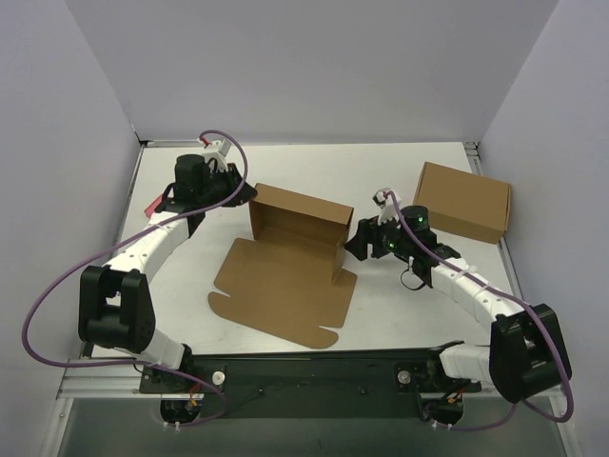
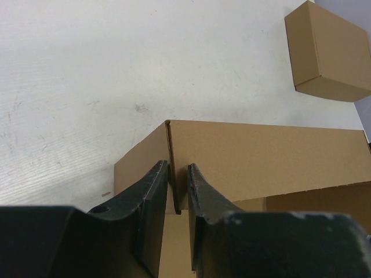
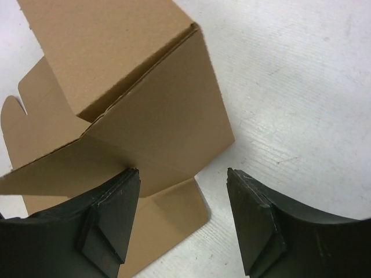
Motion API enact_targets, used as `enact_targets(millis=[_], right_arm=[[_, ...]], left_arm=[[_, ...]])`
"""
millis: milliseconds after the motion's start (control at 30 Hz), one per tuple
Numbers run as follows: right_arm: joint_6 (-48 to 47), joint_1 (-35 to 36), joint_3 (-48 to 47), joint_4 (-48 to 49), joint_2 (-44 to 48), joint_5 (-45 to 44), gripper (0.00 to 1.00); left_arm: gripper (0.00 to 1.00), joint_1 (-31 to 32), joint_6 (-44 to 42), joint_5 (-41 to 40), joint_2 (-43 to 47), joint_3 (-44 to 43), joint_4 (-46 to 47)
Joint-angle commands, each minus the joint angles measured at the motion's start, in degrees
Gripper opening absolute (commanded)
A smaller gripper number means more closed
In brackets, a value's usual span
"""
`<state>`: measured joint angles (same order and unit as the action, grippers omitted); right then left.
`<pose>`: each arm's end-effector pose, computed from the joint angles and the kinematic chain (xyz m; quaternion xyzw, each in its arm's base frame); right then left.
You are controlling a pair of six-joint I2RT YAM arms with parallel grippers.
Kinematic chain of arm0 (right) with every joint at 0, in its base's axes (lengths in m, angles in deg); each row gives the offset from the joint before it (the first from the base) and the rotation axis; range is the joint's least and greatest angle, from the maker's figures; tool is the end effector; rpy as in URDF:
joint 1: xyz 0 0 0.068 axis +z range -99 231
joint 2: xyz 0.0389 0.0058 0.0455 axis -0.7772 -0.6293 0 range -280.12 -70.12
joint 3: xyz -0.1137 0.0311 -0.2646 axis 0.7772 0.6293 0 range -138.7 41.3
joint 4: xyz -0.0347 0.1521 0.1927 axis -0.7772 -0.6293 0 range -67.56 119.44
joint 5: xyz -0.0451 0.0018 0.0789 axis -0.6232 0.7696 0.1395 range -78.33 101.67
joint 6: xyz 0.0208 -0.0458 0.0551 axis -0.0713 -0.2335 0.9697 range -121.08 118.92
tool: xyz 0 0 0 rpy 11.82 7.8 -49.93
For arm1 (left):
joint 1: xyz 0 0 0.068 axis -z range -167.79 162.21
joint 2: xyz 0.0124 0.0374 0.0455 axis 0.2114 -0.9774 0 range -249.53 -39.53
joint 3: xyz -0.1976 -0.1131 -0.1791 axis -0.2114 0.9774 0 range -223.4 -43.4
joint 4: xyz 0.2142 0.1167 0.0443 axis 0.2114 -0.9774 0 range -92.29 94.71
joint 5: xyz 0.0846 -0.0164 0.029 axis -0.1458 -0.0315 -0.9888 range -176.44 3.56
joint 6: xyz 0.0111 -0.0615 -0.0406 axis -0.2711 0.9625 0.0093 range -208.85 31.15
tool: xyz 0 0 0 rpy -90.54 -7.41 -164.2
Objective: Fold the paper box
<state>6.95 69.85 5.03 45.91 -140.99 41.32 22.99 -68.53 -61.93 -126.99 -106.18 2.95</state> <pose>0.2490 0.1177 0.2579 -0.2232 0.7651 0.3334 0.5037 0.3482 -0.0927 0.2946 0.0424 0.8371 -0.3118 0.4475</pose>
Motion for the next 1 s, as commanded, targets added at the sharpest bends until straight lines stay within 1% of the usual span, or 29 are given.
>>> enact_targets(millis=[0, 200, 433, 767, 967], right_arm=[[-5.6, 1.4, 0.8, 8.5, -0.6, 2.0, 0.63], [-7.2, 2.5, 0.8, 13.7, -3.7, 2.3, 0.63], [-7.5, 2.9, 1.9, 22.3, -7.2, 0.9, 0.64], [-7.2, 3.3, 2.7, 32.0, -11.8, -4.6, 0.67], [-7.1, 3.5, 2.2, 36.7, -14.6, -6.9, 0.66]], left_arm=[[0.28, 0.6, -2.6, -0.5, -2.5, 0.5, -7.6], [0.28, 0.6, -2.7, 0.4, -3.2, 0.0, -8.0], [0.28, 0.5, -3.2, 0.4, -3.7, -0.5, -8.7], [0.28, 0.2, -4.0, 0.7, -4.2, -1.0, -9.4], [0.28, 0.1, -4.1, 1.4, -4.4, -1.1, -9.4]])
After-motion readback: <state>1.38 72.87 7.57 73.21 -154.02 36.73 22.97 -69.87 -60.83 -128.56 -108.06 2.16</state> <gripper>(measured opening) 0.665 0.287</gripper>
